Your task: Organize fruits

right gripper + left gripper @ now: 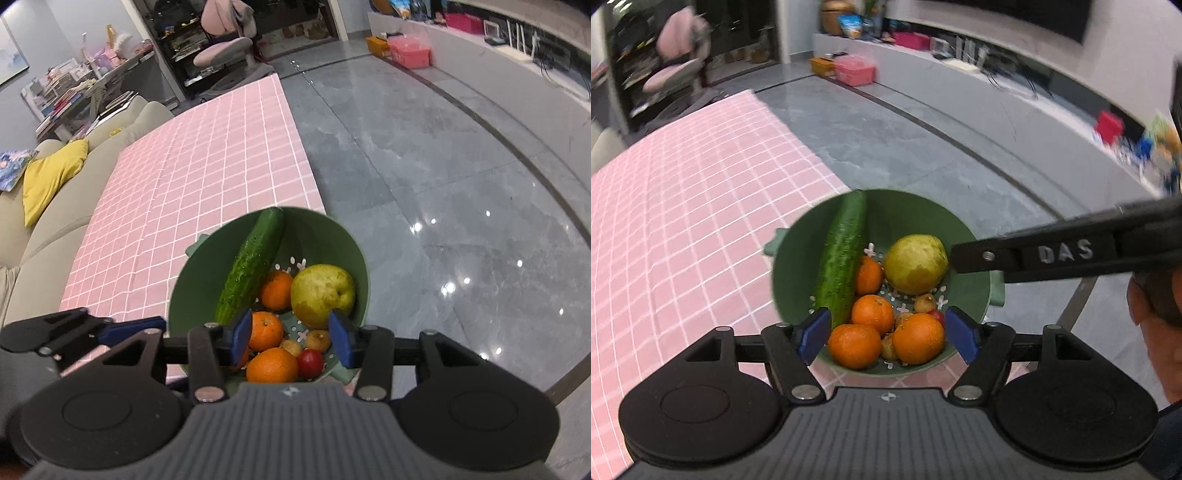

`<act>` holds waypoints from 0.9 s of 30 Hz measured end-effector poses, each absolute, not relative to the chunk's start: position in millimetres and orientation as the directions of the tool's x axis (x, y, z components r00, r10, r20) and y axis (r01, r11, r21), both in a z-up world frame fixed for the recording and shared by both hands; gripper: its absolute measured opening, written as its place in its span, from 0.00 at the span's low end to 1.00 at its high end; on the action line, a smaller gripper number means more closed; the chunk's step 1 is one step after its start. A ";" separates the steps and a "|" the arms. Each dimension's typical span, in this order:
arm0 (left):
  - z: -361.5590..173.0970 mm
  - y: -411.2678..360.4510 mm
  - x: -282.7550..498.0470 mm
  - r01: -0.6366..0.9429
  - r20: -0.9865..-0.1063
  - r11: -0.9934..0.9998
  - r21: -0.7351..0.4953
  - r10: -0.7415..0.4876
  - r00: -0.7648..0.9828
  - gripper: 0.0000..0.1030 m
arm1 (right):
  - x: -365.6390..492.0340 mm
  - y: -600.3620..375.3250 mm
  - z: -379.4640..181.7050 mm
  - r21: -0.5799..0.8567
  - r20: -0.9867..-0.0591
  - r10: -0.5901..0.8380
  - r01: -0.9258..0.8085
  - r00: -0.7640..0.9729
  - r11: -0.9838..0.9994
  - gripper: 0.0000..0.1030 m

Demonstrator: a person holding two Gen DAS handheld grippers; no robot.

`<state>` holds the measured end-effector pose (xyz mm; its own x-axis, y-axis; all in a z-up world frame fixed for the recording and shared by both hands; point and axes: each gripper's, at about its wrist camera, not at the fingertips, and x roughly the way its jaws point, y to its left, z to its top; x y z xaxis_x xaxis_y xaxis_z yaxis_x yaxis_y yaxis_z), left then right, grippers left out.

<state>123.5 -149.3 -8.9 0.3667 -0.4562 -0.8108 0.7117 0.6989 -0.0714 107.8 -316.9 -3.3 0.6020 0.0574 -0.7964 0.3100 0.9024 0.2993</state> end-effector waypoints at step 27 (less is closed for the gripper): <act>20.3 -116.4 84.7 0.332 -0.844 0.943 -0.011 -0.187 0.503 0.88 | 46.6 -277.9 30.8 0.148 -0.791 0.001 0.189 0.612 0.971 0.70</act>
<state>84.7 -116.4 20.3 0.5027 -0.1871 -0.8440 0.3320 0.9432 -0.0114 46.6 -277.9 30.8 0.6123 0.0011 -0.7906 0.1894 0.9707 0.1481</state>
